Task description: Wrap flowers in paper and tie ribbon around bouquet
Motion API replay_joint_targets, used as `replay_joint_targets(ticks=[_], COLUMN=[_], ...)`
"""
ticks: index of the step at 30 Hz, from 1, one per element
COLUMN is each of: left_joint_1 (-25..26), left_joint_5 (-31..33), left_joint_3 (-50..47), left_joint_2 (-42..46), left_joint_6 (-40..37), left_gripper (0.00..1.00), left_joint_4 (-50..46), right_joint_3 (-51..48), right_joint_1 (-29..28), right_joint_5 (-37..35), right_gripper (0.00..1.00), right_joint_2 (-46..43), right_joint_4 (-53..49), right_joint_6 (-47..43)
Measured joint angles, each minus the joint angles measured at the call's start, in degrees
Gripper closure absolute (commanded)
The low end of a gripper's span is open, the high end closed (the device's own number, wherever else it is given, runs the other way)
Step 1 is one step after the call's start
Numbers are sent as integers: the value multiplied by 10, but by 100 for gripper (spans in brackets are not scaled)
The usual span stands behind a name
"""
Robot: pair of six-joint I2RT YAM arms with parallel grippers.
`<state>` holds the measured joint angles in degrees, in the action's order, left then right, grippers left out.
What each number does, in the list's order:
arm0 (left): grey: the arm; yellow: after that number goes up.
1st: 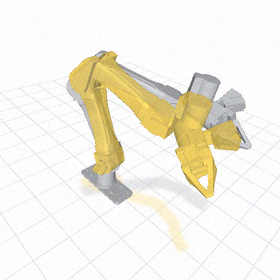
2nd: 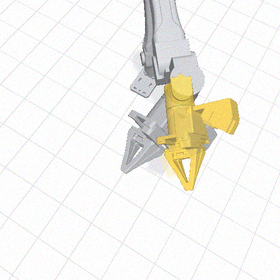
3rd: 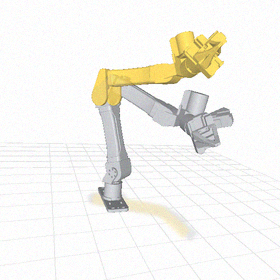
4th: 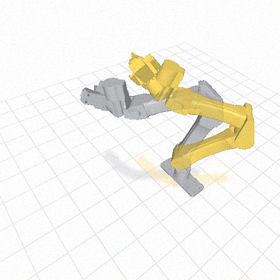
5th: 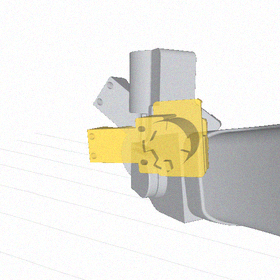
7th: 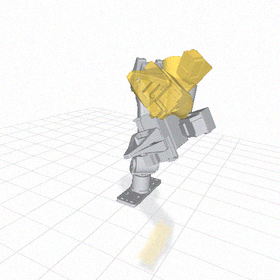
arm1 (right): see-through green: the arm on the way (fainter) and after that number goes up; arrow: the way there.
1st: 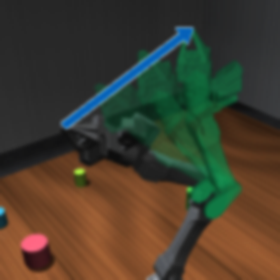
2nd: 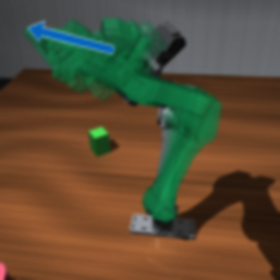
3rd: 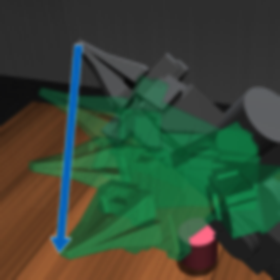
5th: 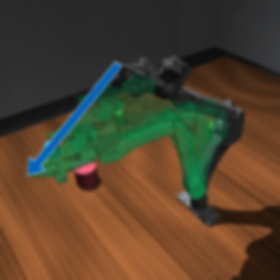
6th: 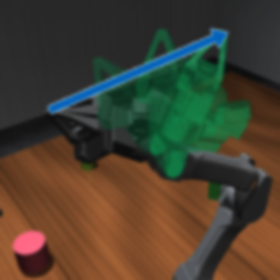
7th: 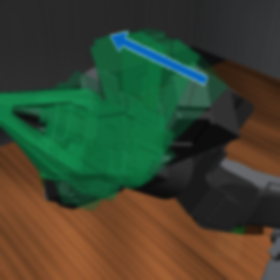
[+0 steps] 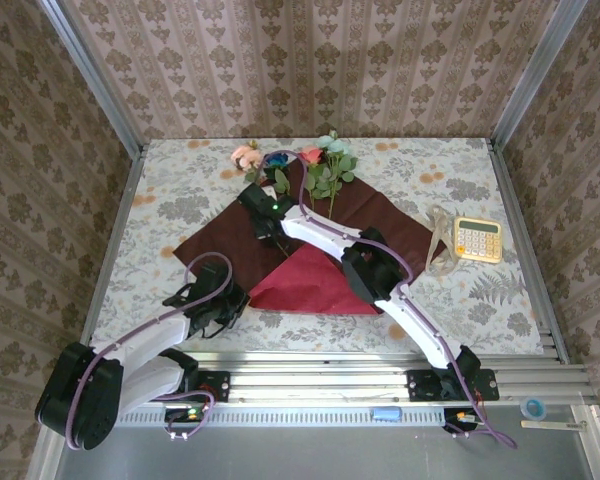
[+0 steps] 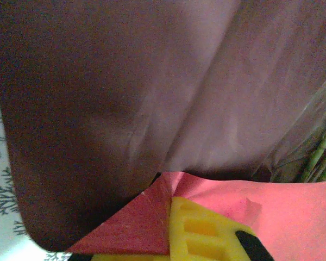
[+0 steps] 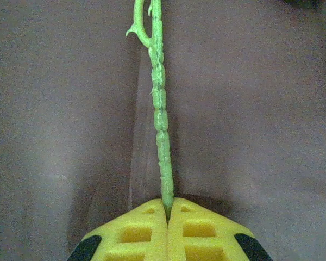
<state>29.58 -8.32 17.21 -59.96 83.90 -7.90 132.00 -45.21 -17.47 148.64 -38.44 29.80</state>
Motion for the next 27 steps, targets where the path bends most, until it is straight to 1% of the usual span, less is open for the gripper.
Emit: replay_joint_targets(ticks=[9, 17, 18, 19, 21, 23, 24, 27], left_joint_1=[5, 8, 8, 8, 8, 9, 9, 9], left_joint_5=[8, 9, 9, 10, 11, 11, 11, 11], left_joint_3=[0, 0, 0, 0, 0, 0, 0, 0], left_joint_2=[-2, -2, -2, -2, -1, 1, 2, 6], left_joint_6=[14, 16, 16, 16, 16, 16, 16, 16], left_gripper=[100, 100, 100, 100, 100, 100, 100, 100], left_joint_4=[7, 7, 7, 7, 6, 6, 6, 3], right_joint_3=[-87, -108, -113, -116, -118, -118, -118, -124], right_joint_1=[12, 36, 40, 43, 47, 50, 52, 52], right_joint_5=[-15, -17, -14, -13, -5, 0, 1, 11], right_gripper=[100, 100, 98, 92, 69, 51, 47, 44], right_joint_2=[-70, -78, -78, -78, -78, -80, -83, -106], right_joint_4=[38, 39, 40, 39, 39, 39, 37, 31], right_joint_6=[61, 97, 98, 99, 97, 93, 91, 83])
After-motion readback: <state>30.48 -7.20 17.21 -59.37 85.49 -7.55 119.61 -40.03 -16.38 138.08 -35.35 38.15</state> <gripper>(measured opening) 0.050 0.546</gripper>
